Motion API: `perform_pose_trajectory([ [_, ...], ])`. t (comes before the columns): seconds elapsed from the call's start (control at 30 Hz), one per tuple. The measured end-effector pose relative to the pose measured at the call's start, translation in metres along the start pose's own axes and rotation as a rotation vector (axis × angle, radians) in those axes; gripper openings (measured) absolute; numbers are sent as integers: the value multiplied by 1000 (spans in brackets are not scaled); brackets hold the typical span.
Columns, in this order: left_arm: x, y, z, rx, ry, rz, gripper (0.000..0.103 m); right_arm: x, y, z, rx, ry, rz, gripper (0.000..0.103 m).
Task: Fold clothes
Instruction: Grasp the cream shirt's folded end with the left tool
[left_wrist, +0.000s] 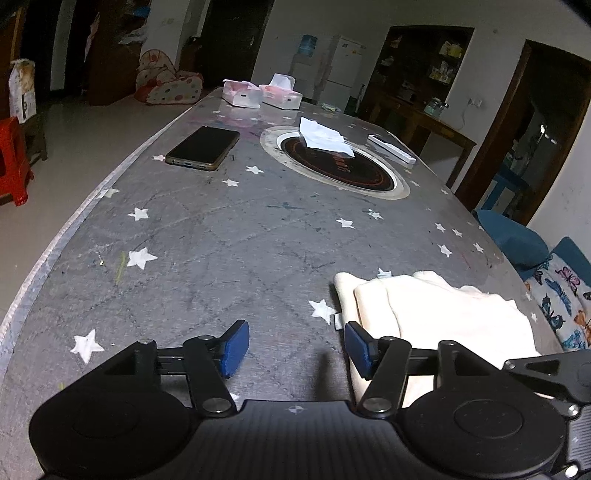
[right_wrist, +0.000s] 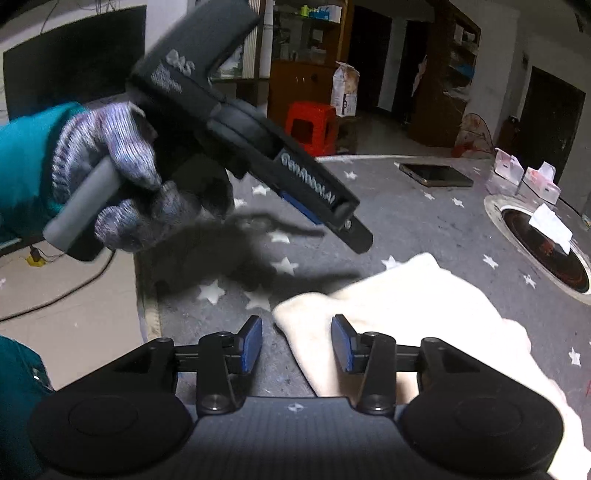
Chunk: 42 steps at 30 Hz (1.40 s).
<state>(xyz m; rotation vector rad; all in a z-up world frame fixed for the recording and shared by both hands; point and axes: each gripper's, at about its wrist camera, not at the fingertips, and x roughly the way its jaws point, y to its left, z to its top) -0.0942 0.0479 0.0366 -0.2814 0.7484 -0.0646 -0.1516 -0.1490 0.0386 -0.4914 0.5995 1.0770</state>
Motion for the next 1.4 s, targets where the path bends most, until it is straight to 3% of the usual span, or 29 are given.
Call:
perform_pose_trajectory([
  [0.23, 2, -1, 0, -57, 27, -56, 61, 13, 0, 0, -22, 18, -28, 42],
  [0.3, 3, -1, -2, -81, 39, -76, 61, 14, 0, 1, -22, 15, -40, 33],
  [0.37, 4, -1, -3, -109, 51, -84, 62, 11, -6, 2, 12, 8, -45, 16],
  [0.43, 6, 0, -4, -142, 65, -97, 64, 6, -15, 3, 67, -8, -38, 10],
  [0.73, 22, 6, -1, -337, 116, -210, 68, -24, -45, 6, 240, -111, 18, 8],
  [0.97, 38, 14, -3, -535, 168, -343, 68, -41, -56, 5, 287, -164, 27, 7],
  [1.1, 43, 14, -6, -587, 173, -381, 65, -42, -56, 3, 292, -169, 36, 7],
  [1.17, 47, 13, -7, -589, 182, -387, 52, -41, -55, 2, 293, -166, 43, 7],
  [1.23, 52, 12, -8, -587, 199, -385, 28, -40, -52, 0, 290, -161, 50, 7],
  [1.27, 53, 11, -9, -579, 199, -383, 23, -39, -51, -1, 287, -156, 51, 7],
  [1.4, 55, 9, -12, -541, 194, -371, 15, -42, -51, -9, 308, -148, 27, 10],
])
